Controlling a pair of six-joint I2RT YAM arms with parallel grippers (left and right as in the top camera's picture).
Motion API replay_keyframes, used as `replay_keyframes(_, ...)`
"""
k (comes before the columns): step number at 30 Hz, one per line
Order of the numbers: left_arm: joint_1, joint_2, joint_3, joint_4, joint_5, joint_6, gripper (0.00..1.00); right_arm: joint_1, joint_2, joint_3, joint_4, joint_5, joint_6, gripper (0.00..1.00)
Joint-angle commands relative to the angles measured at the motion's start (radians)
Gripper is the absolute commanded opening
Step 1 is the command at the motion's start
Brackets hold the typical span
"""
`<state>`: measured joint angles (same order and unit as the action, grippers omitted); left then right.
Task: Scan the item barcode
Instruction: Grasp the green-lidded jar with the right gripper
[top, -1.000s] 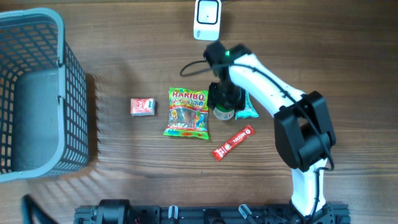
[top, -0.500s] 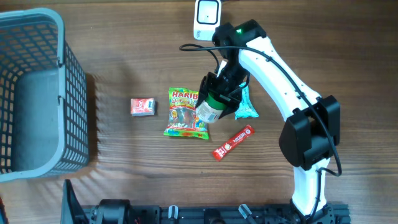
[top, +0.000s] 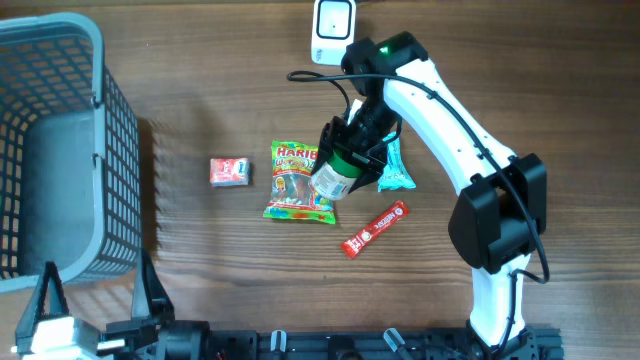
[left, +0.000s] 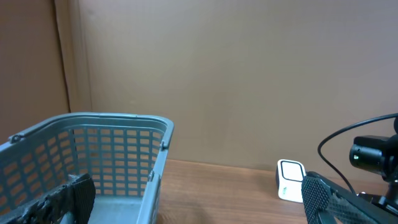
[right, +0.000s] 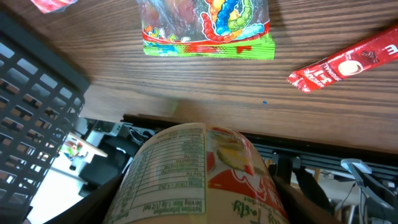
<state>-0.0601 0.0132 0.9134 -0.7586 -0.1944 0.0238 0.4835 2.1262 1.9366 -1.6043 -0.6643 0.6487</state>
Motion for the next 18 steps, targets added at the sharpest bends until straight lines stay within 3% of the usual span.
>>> replay_keyframes(1, -0.006, -0.001, -0.001, 0.023, -0.032, 0.02, 1.0, 0.002, -0.016, 0.021, -0.002, 0.032, -0.021, 0.49)
replay_keyframes(5, -0.006, 0.014, -0.001, 0.035, -0.172, 0.02, 1.0, 0.002, -0.016, 0.021, -0.002, 0.035, -0.022, 0.49)
replay_keyframes(10, -0.006, 0.015, -0.014, 0.022, -0.101, 0.017, 1.0, 0.002, -0.016, 0.021, 0.011, 0.037, -0.037, 0.49)
replay_keyframes(18, -0.006, 0.015, -0.254, 0.208, -0.055, -0.172, 1.0, 0.001, -0.016, 0.021, 0.071, 0.095, -0.043, 0.49)
